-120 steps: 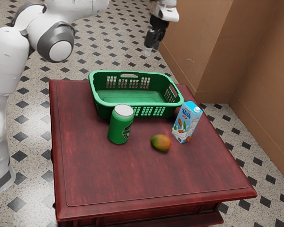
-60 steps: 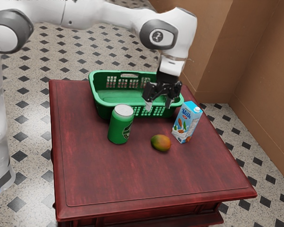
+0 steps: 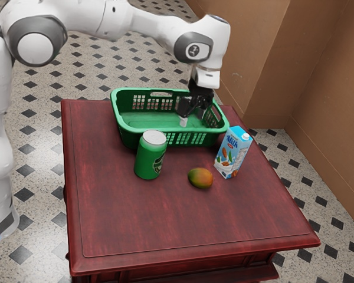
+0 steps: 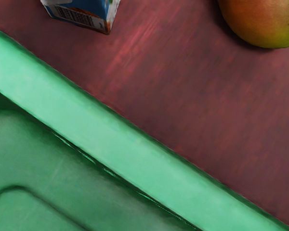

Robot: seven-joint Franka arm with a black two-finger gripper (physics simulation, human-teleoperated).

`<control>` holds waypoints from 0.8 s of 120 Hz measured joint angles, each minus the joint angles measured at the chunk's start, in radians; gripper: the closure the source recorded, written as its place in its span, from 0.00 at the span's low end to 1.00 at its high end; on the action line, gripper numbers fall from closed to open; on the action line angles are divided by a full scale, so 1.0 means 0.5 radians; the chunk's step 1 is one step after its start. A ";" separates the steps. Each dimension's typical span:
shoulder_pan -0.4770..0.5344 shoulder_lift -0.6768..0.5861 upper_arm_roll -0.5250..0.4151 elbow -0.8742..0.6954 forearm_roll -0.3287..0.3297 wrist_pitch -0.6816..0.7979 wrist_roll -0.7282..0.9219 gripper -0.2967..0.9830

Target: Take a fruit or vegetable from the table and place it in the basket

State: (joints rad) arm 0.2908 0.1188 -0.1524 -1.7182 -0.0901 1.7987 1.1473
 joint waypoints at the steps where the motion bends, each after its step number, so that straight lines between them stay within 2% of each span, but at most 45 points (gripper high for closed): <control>1: -0.007 0.000 0.000 0.000 0.001 0.003 -0.001 0.23; 33: -0.017 -0.025 -0.043 -0.088 -0.007 0.109 -0.029 0.23; 52: -0.047 -0.136 -0.095 -0.095 -0.025 0.129 -0.046 0.23; 65: 0.005 -0.224 -0.164 -0.168 -0.046 0.132 -0.057 0.23; 96: 0.153 -0.261 -0.373 -0.258 -0.094 0.160 -0.095 0.23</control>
State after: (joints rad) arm 0.3674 -0.0117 -0.3389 -1.8470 -0.1371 1.8785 1.0998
